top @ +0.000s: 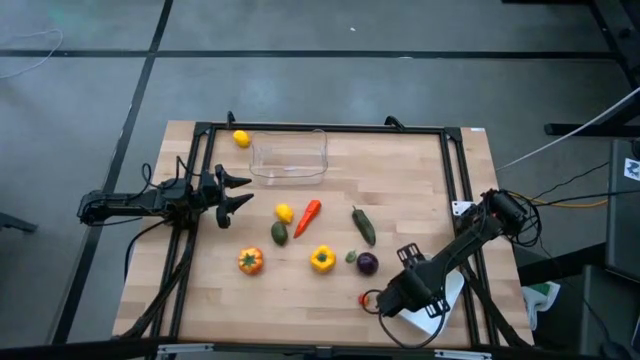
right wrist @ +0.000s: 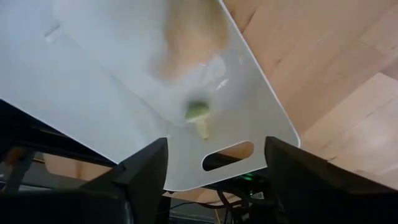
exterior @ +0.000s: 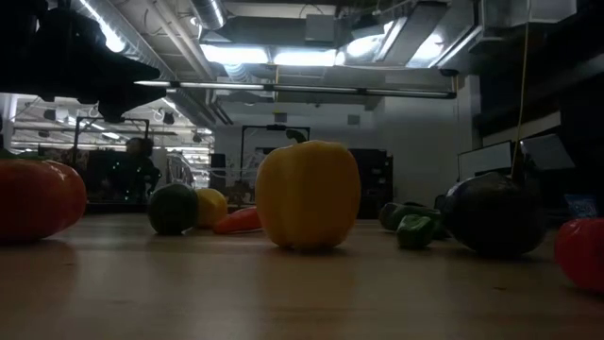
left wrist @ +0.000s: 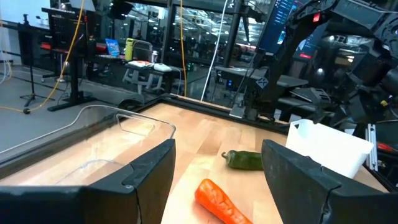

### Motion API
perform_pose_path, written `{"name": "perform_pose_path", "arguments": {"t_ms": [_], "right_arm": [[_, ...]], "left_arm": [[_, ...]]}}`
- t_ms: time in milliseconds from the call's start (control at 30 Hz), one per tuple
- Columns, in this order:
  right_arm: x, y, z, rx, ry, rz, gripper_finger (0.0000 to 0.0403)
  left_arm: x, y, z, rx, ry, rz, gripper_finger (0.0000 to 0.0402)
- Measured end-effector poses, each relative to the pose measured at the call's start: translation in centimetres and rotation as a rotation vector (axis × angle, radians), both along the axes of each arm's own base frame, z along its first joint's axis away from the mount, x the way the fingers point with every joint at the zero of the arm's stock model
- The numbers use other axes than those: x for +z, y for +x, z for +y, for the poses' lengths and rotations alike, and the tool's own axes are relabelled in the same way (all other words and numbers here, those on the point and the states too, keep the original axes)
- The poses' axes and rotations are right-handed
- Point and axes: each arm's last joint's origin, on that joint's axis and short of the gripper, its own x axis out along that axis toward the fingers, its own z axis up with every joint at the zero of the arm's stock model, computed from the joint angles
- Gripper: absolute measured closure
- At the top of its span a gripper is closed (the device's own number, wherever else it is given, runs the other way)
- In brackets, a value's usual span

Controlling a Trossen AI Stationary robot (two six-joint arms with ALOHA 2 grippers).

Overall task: Sort produce into baskets
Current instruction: Put the bottom yellow lemon into the transparent bin

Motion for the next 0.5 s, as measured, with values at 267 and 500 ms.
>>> {"name": "perform_pose_path", "arguments": {"t_ms": [267,500], "right_arm": [[0.01,0.1,-0.14,-0.001,-0.008,-0.005,0.0138],[0.03,0.74,-0.91,-0.036,-0.015,-0.011,0.0143]], "left_arm": [[0.0,0.0,-0.02,-0.006,0.0,0.0,0.0167],[0.01,0.02,-0.06,-0.022,-0.049,-0.016,0.0167]]}}
